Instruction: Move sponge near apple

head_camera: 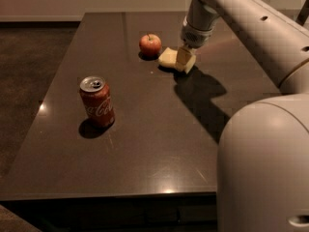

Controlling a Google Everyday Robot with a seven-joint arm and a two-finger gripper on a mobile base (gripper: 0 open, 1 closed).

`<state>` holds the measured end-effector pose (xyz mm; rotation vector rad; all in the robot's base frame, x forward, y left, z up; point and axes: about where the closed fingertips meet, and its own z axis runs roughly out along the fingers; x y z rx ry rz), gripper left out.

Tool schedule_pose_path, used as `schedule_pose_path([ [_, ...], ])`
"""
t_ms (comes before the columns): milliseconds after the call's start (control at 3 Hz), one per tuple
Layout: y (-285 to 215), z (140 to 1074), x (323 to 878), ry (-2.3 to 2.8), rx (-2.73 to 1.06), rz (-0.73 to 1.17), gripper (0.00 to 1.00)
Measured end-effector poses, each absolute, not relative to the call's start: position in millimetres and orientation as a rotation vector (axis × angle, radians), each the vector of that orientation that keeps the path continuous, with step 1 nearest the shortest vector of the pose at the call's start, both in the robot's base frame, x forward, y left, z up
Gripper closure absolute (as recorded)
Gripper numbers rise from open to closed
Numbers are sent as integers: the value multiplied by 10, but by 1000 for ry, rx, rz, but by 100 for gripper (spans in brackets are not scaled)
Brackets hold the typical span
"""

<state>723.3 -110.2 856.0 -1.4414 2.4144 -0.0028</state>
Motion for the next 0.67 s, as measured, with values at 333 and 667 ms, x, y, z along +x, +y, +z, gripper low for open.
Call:
schedule_pose_path([
  [333, -1090, 8529, 7243, 2416, -1444, -1, 0],
  [667, -1089, 8528, 7243, 2416, -1444, -1, 0],
])
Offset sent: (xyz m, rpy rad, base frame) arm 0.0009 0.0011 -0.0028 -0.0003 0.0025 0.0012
